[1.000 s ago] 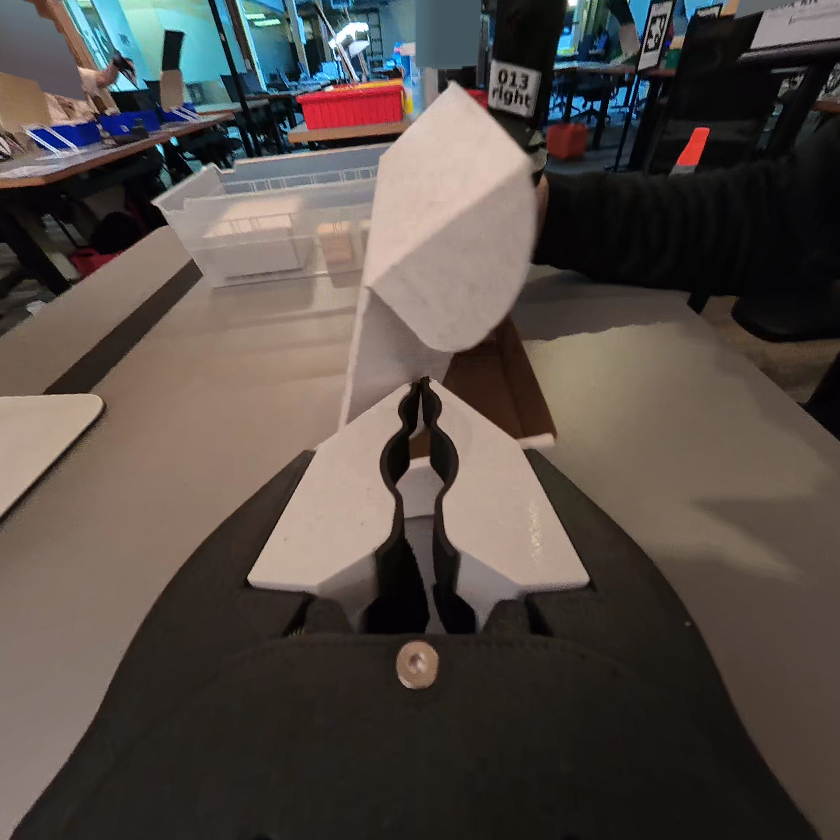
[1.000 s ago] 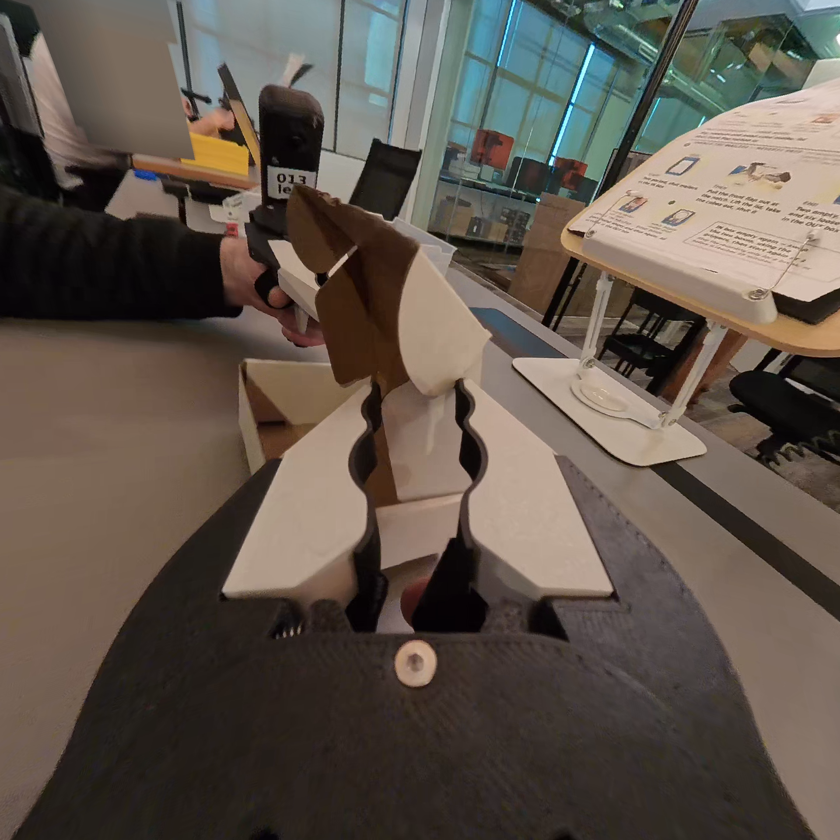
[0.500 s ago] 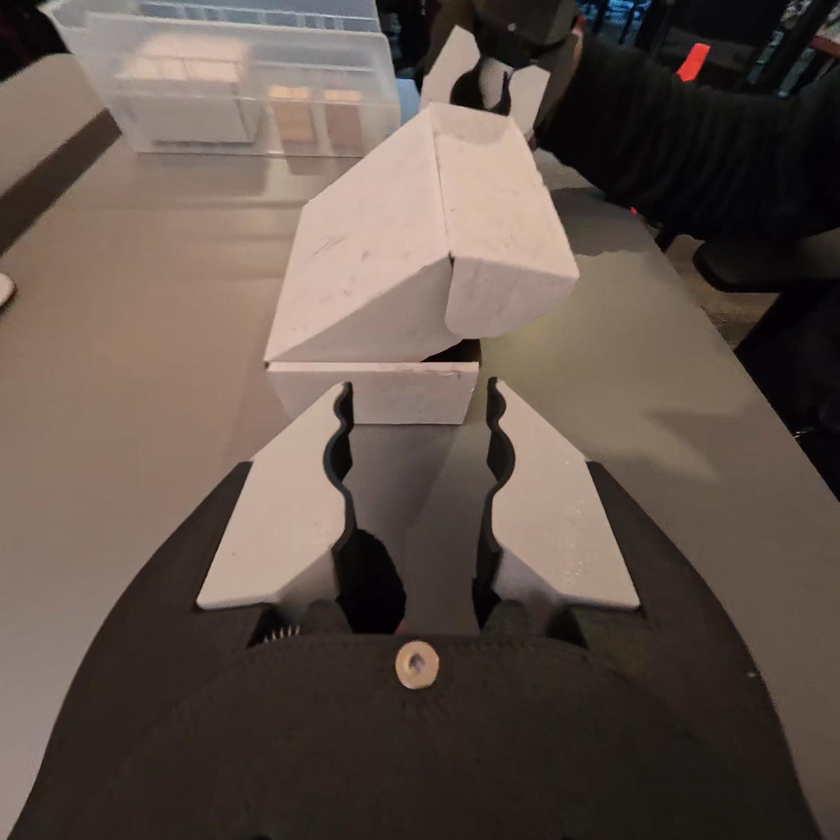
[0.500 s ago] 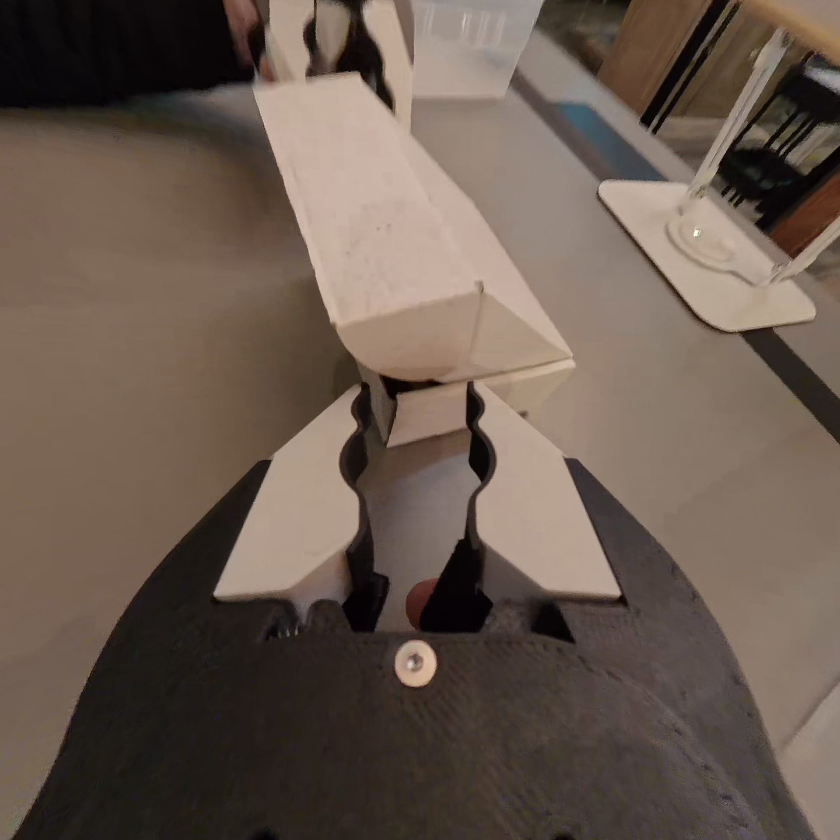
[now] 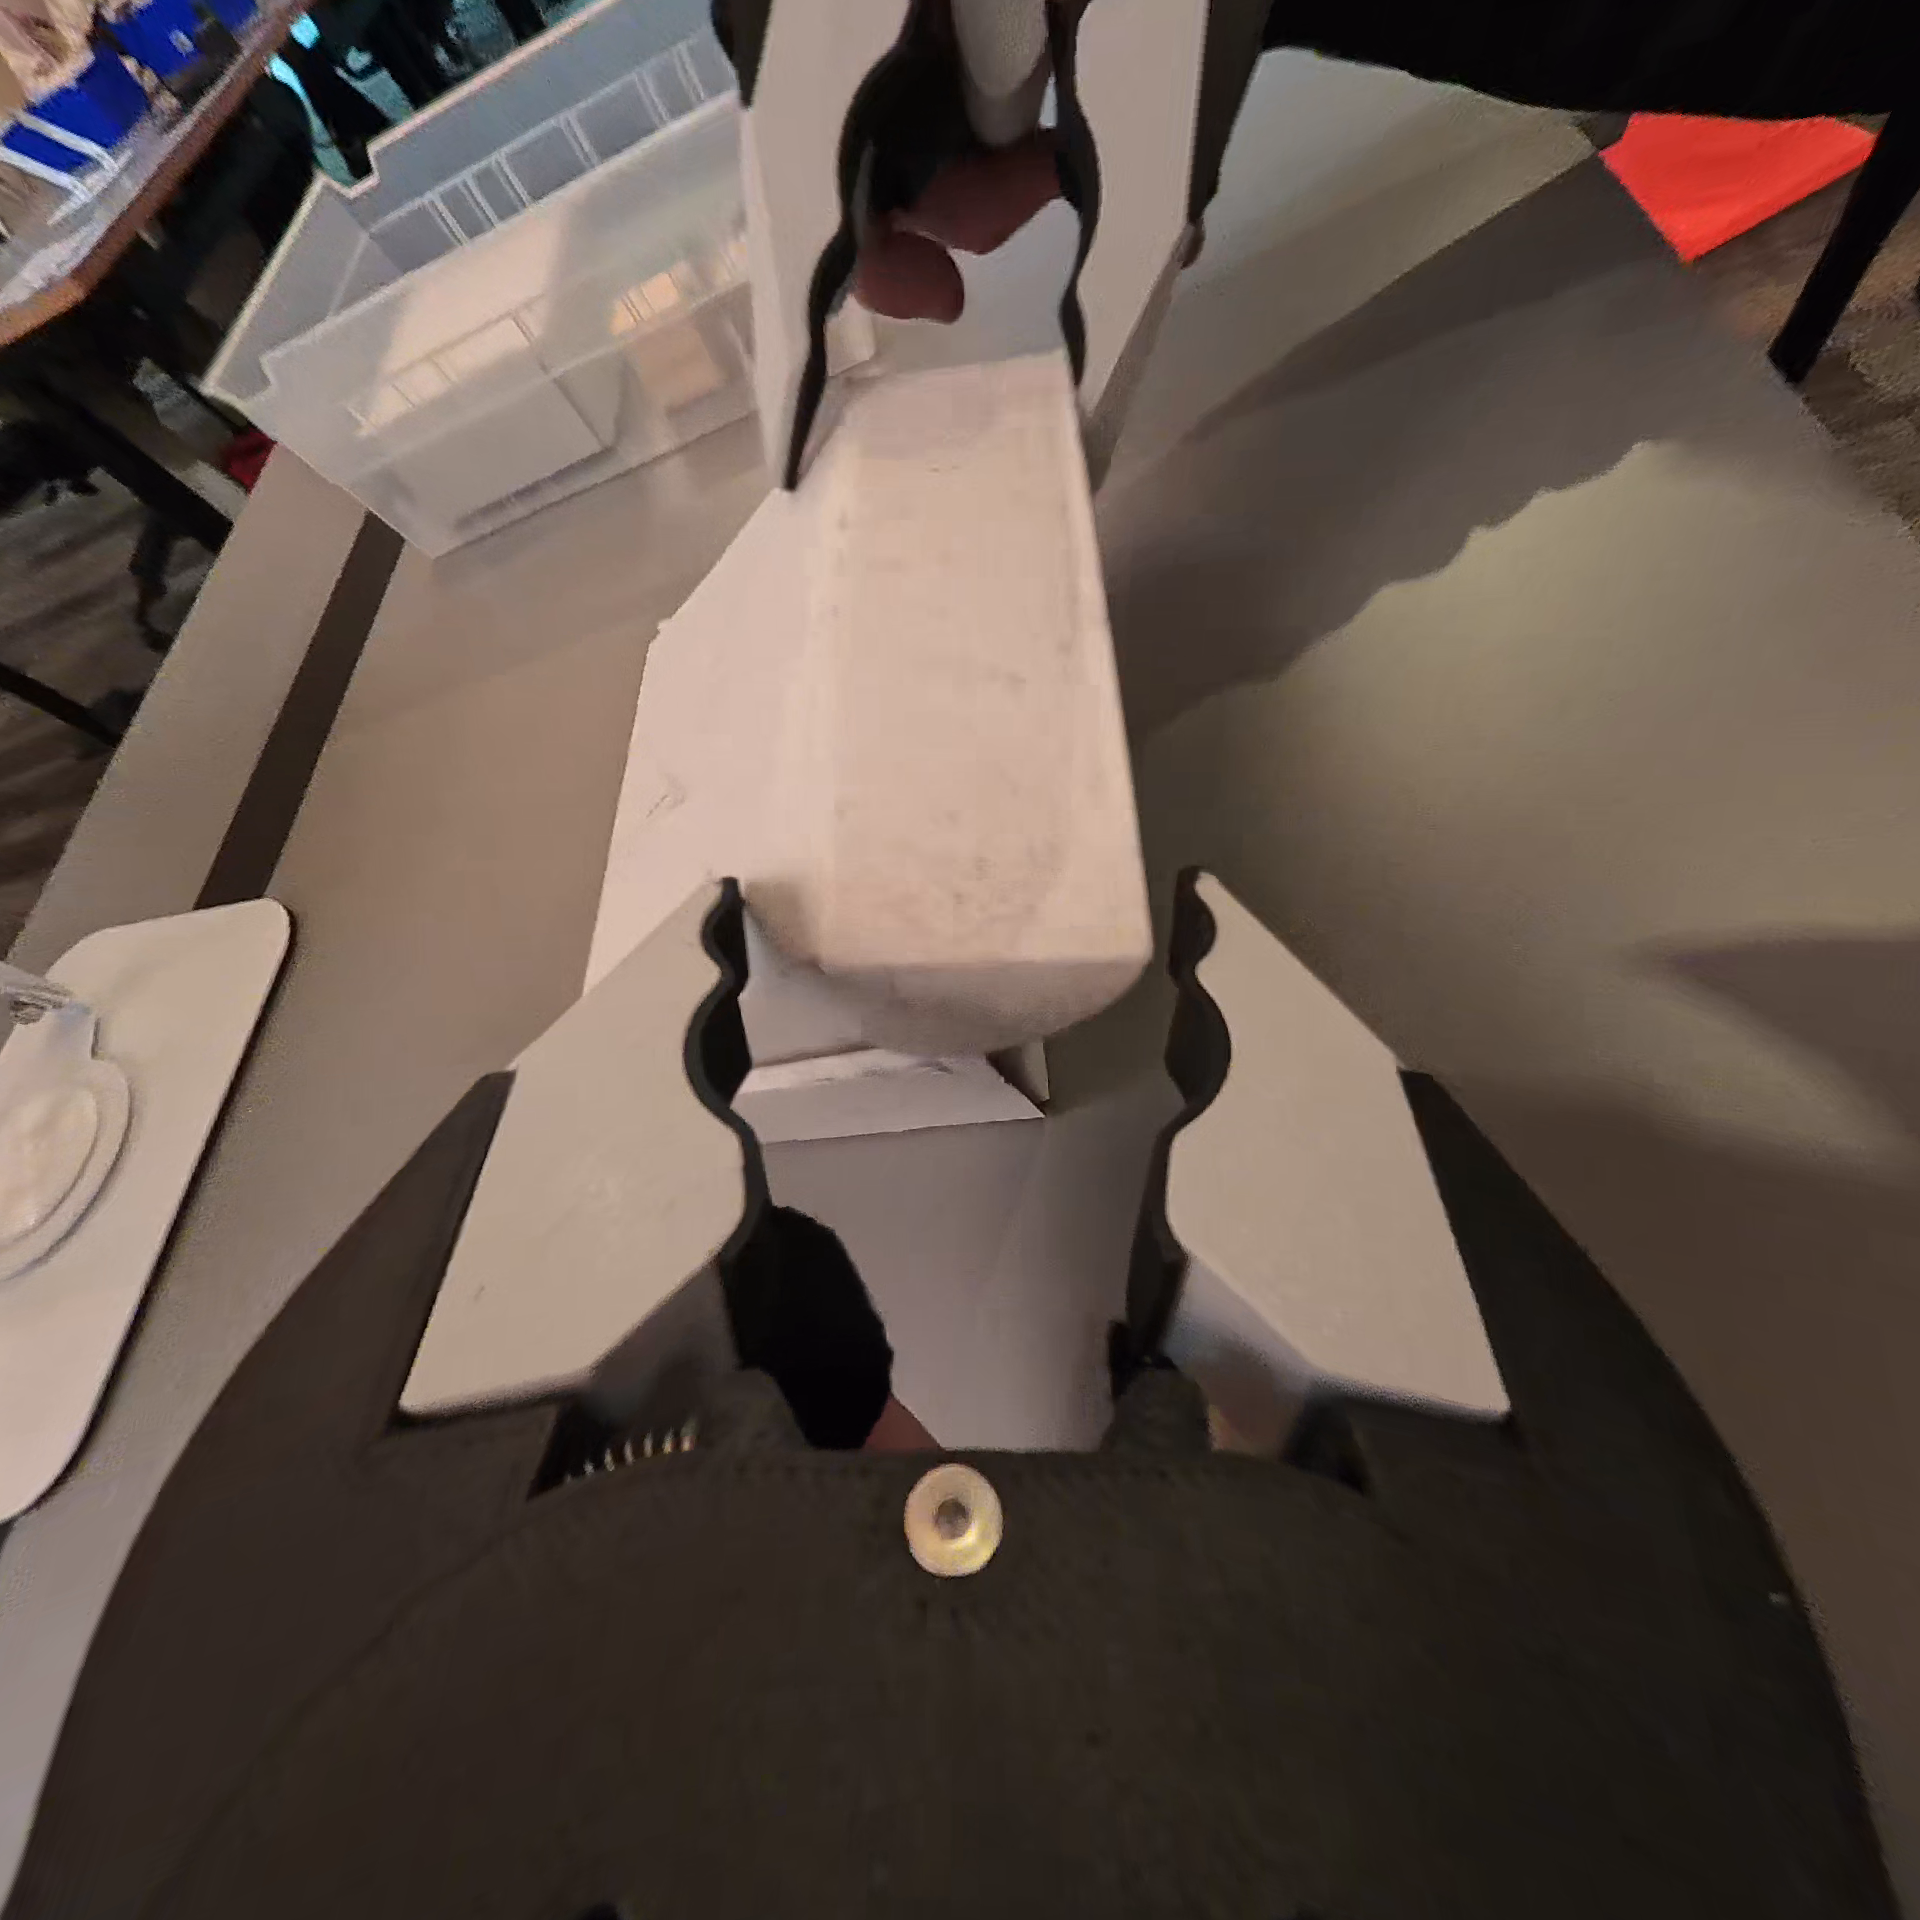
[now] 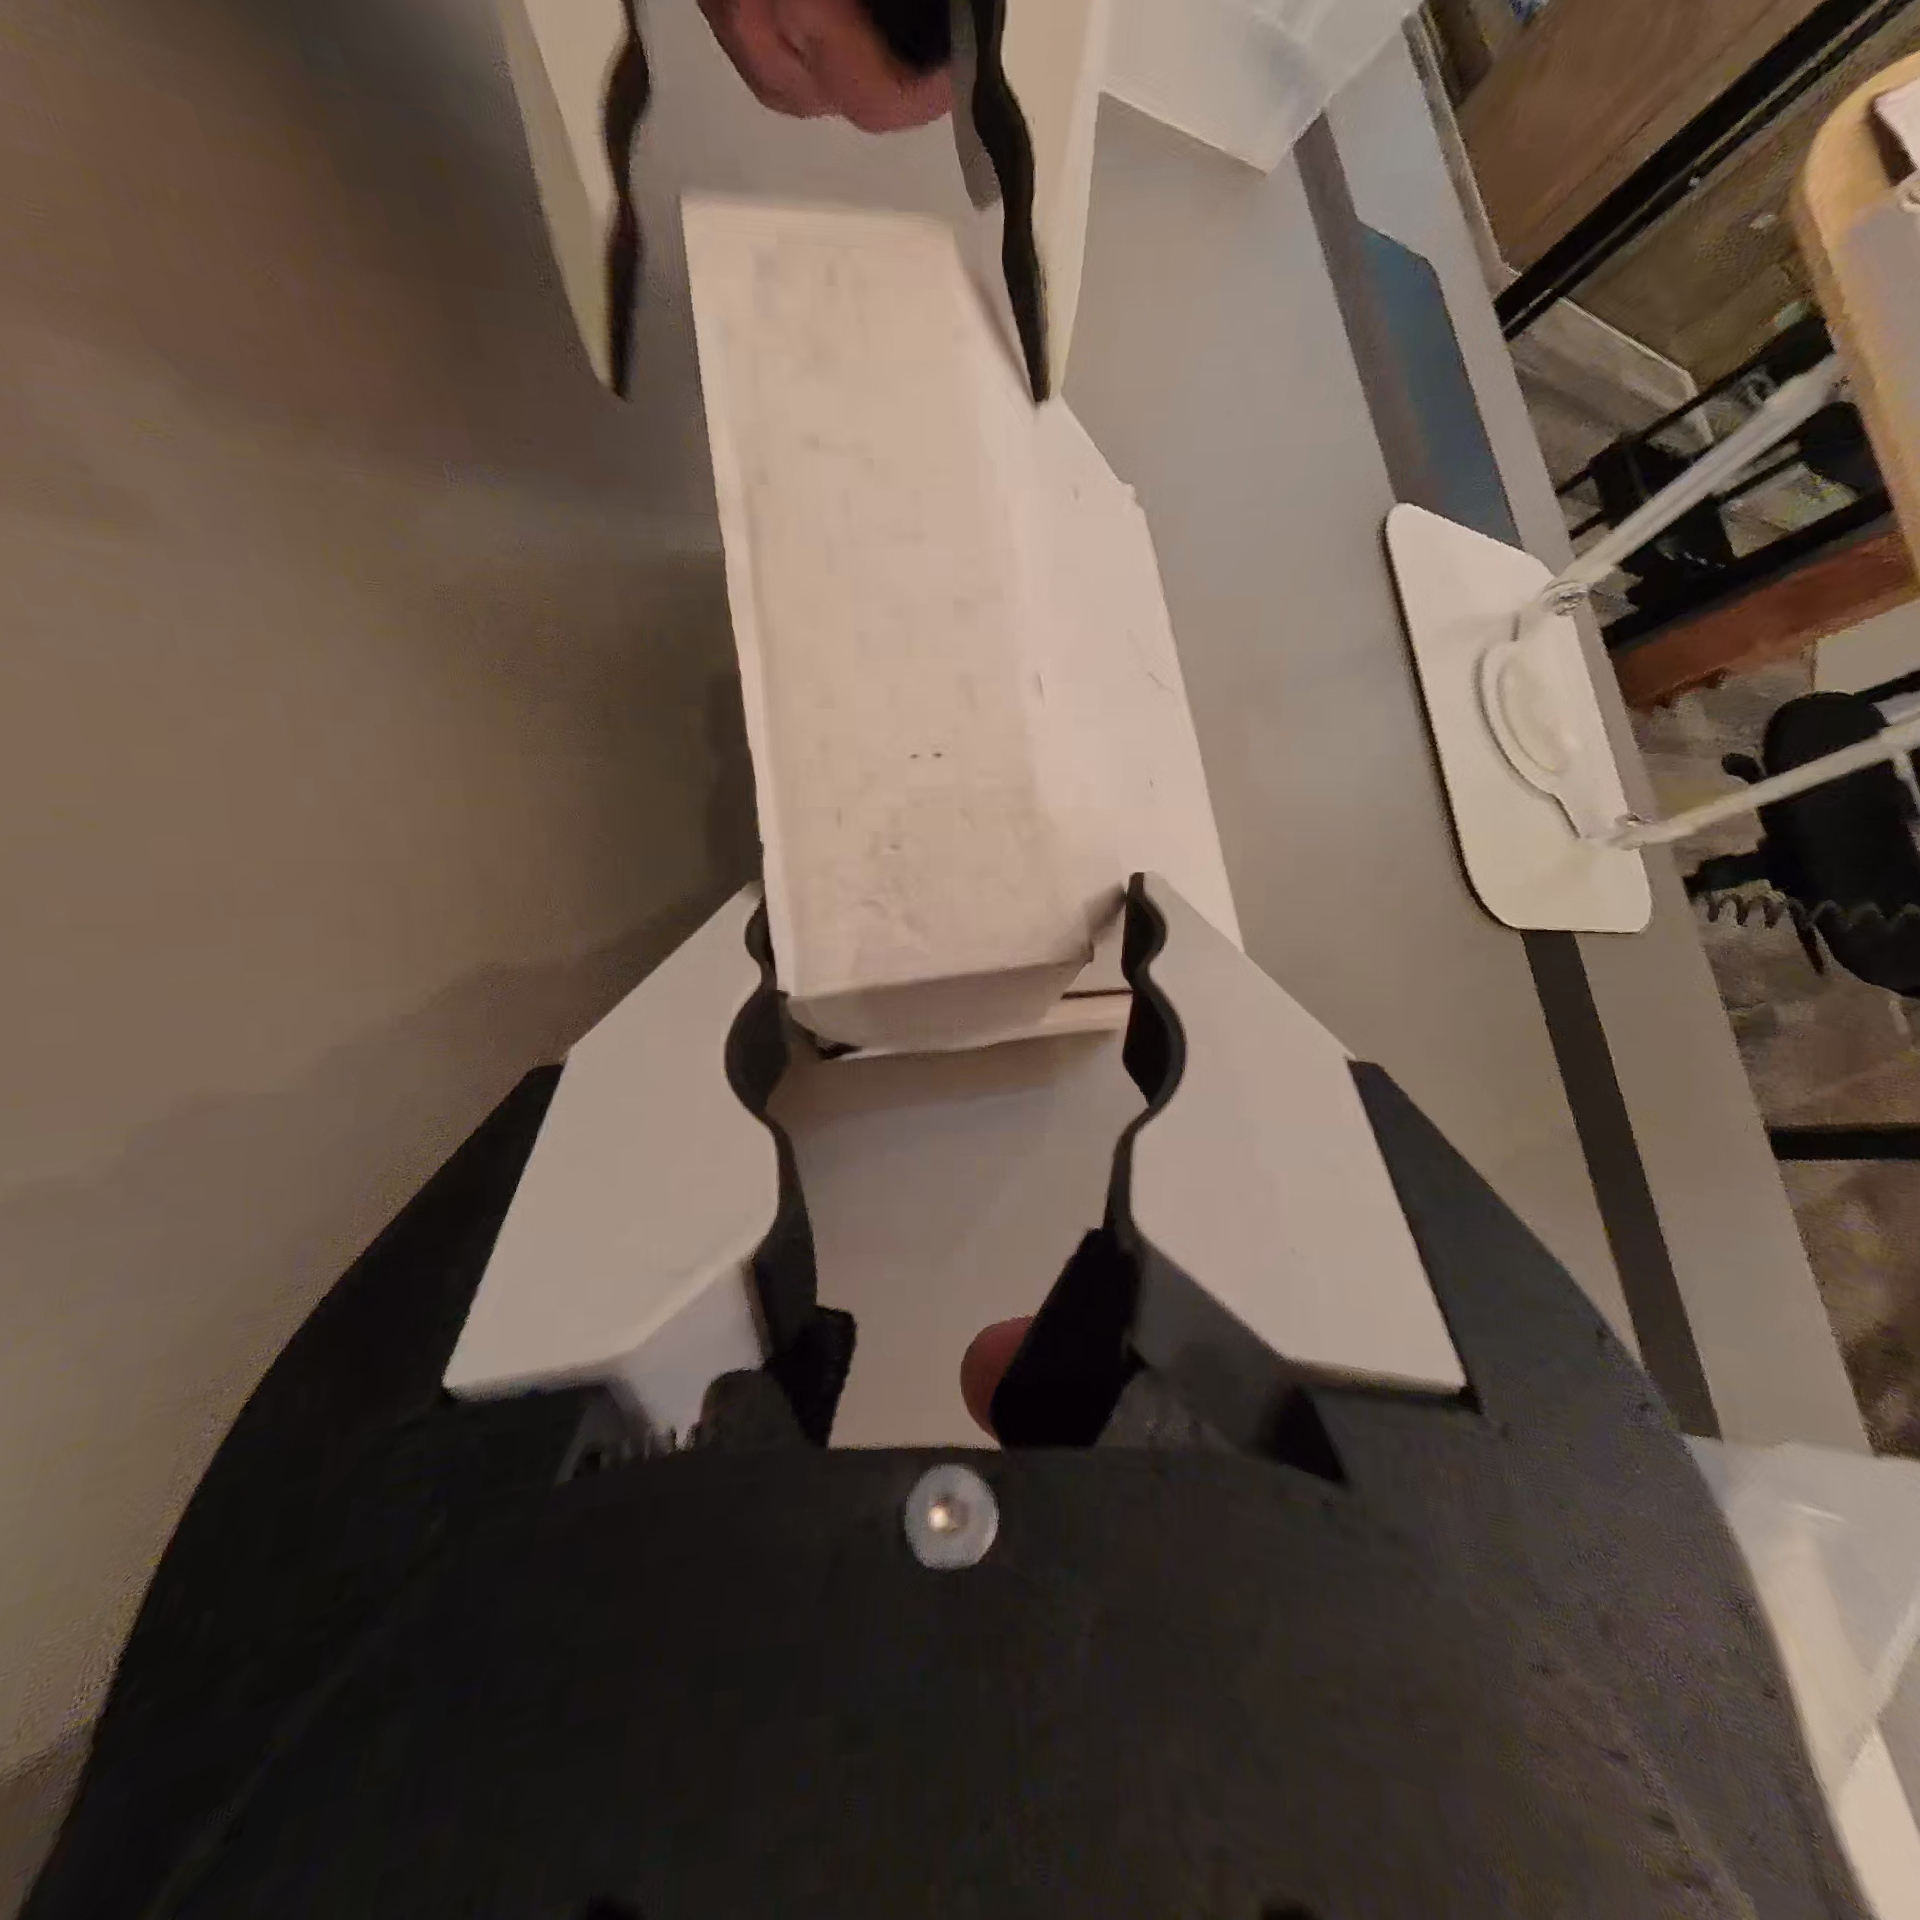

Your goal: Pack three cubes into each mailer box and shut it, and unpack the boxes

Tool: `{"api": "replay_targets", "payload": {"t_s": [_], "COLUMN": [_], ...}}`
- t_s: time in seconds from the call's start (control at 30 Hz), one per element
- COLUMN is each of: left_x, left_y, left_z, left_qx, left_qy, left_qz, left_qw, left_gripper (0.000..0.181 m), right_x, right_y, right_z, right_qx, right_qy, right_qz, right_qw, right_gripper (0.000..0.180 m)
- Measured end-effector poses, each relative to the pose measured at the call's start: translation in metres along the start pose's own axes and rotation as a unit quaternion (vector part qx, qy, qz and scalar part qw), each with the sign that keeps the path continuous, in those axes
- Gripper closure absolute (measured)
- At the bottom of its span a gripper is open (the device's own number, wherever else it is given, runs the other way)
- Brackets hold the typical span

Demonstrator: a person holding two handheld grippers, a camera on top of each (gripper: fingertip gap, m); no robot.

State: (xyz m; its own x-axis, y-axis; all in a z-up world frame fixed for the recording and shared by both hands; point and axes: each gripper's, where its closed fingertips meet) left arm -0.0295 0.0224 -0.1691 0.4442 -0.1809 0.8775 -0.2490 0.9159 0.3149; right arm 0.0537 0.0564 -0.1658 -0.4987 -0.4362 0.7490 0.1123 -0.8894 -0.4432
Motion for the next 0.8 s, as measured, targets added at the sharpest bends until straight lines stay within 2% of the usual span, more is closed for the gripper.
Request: {"api": "replay_targets", "payload": {"t_s": [0.1, 0.17, 0.37, 0.43, 0.47, 0.5, 0.6, 0.7, 0.8], "left_x": [-0.008, -0.021, -0.018, -0.013, -0.012, -0.01, -0.007, -0.018, -0.033], "left_y": [-0.007, -0.016, -0.016, -0.018, -0.02, -0.021, -0.008, -0.001, 0.005], "left_z": [-0.007, -0.013, -0.014, -0.01, -0.007, -0.002, 0.015, 0.021, 0.016], "left_qx": [-0.016, -0.032, -0.028, -0.025, -0.027, -0.032, -0.01, -0.001, -0.007], "left_qy": [0.001, 0.032, 0.007, -0.003, -0.006, -0.007, -0.014, 0.029, 0.09], "left_qz": [0.03, 0.022, 0.041, 0.04, 0.042, 0.048, 0.038, -0.011, -0.063], "left_qw": [0.999, 0.999, 0.999, 0.999, 0.999, 0.998, 0.999, 1.0, 0.994], "left_gripper": [0.108, 0.11, 0.116, 0.103, 0.088, 0.082, 0.087, 0.099, 0.105], "right_x": [-0.009, -0.021, -0.021, -0.018, -0.016, -0.016, -0.023, -0.029, -0.04], "right_y": [0.014, 0.023, 0.023, 0.021, 0.022, 0.023, 0.019, 0.006, -0.005], "right_z": [-0.008, -0.014, -0.013, -0.007, -0.003, 0.001, 0.016, 0.024, 0.016], "right_qx": [0.029, 0.042, 0.028, 0.016, 0.017, 0.02, 0.022, 0.028, 0.05], "right_qy": [0.031, 0.056, 0.029, 0.016, 0.01, 0.011, 0.039, 0.064, 0.104], "right_qz": [-0.014, -0.03, -0.062, -0.065, -0.065, -0.059, -0.019, 0.023, 0.095], "right_qw": [0.999, 0.997, 0.997, 0.998, 0.998, 0.998, 0.999, 0.997, 0.989], "right_gripper": [0.117, 0.125, 0.125, 0.118, 0.116, 0.114, 0.112, 0.114, 0.119]}}
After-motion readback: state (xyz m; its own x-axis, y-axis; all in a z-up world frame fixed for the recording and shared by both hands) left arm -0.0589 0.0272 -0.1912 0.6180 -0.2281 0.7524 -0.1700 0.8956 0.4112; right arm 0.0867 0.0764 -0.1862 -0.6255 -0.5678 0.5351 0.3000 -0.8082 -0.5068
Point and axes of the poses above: each gripper's, where its closed fingertips meet, z back along the fingers, x out of its top, y = z × x across the jaws, and after that the axes turned 9 degrees about -y, right-handed
